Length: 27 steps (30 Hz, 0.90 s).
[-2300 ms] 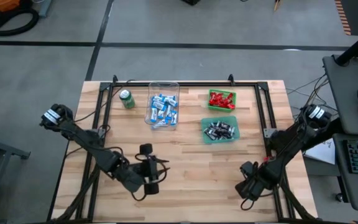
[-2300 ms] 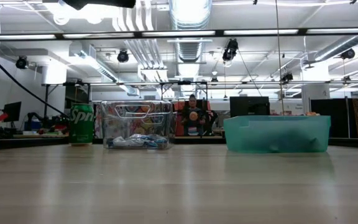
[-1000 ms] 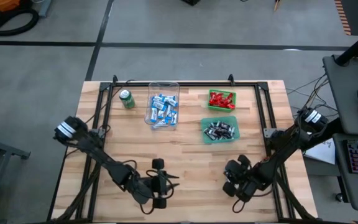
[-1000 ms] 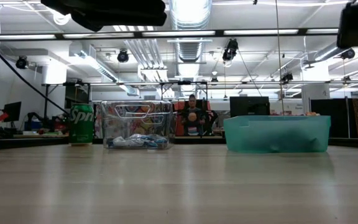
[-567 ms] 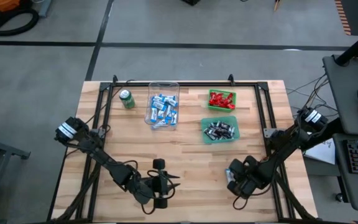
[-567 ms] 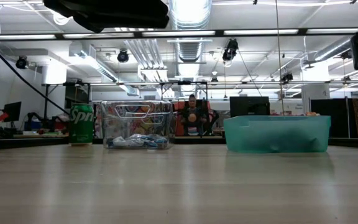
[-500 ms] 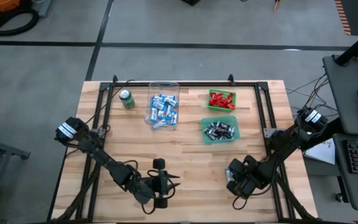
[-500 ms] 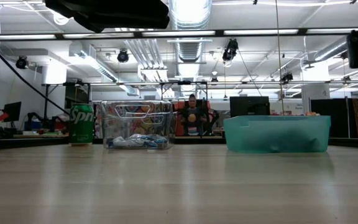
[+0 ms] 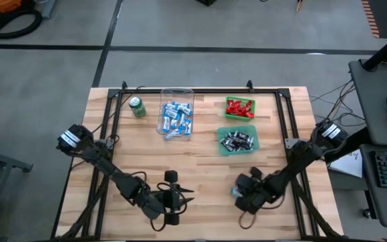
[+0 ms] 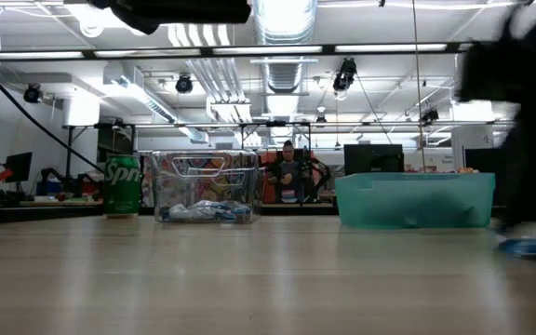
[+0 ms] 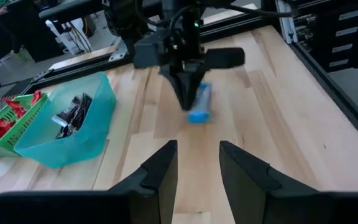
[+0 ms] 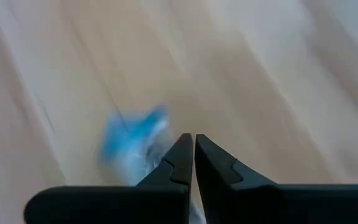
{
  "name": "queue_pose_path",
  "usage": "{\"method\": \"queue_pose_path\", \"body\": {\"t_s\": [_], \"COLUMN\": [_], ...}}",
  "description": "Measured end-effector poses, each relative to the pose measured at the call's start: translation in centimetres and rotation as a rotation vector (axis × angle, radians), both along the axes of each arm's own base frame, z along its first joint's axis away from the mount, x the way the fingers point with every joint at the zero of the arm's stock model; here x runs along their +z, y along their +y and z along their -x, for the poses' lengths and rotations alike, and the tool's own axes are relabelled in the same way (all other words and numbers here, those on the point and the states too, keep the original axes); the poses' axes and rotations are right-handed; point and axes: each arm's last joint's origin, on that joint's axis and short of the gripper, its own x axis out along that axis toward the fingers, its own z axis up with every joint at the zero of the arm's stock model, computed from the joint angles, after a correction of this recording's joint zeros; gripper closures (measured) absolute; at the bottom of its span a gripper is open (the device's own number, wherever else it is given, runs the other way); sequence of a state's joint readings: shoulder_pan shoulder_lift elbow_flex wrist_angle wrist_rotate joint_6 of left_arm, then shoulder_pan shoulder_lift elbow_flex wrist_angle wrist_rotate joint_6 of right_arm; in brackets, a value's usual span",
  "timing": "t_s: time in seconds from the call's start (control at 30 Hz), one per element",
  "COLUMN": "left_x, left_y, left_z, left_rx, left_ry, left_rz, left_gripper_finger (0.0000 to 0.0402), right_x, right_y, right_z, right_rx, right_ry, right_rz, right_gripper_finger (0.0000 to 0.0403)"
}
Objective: Sort candy
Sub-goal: Put the white candy into the transparent bin
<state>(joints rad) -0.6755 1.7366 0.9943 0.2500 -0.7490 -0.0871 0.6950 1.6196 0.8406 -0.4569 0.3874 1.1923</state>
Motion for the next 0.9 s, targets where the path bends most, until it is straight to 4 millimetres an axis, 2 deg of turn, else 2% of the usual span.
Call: {"method": "queue_pose_path", "body": {"t_s": [0.1, 0.2, 0.37, 0.47, 0.6, 0.7, 0.8, 0.9], "left_x": [-0.2, -0.1, -0.3, -1.0, -1.8, -2.1, -2.4, -2.6], "left_y": [0.1, 0.1, 0.2, 0.1, 0.0, 0.0, 0.0, -0.1], "left_z": [-0.1, -0.1, -0.4, -0.5, -0.8, -1.2, -1.6, -1.9], "left_rx": [-0.001, -0.006, -0.021, -0.013, -0.006, 0.004, -0.002, -0.022], "left_ry": [0.011, 0.01, 0.018, 0.032, 0.041, 0.026, 0.005, -0.011], "left_rz": [-0.003, 0.003, 0.061, 0.064, 0.068, 0.083, 0.075, 0.055], "left_gripper_finger": [0.0299, 0.0299, 0.0299, 0.0299, 0.0299, 0.0299, 0.0299, 0.0299], "right_x": [0.9, 3.3, 6.5, 7.5, 7.0, 5.9, 4.5, 3.3], "right_y": [-0.4, -0.5, -0.1, -0.1, -0.5, -0.2, 1.0, 2.8], "right_z": [-2.2, -4.2, -4.9, -4.2, -2.8, -1.7, -0.4, 1.8], "right_rx": [0.065, 0.153, 0.362, 0.414, 0.318, 0.224, 0.261, 0.281], "right_ry": [-0.195, -0.352, -0.325, -0.267, -0.127, -0.067, -0.129, -0.302], "right_rz": [0.102, 0.203, 0.263, 0.154, -0.057, -0.103, -0.041, 0.07], "right_gripper_finger": [0.0394, 0.0394, 0.0394, 0.0394, 0.0394, 0.0394, 0.0391, 0.0381]}}
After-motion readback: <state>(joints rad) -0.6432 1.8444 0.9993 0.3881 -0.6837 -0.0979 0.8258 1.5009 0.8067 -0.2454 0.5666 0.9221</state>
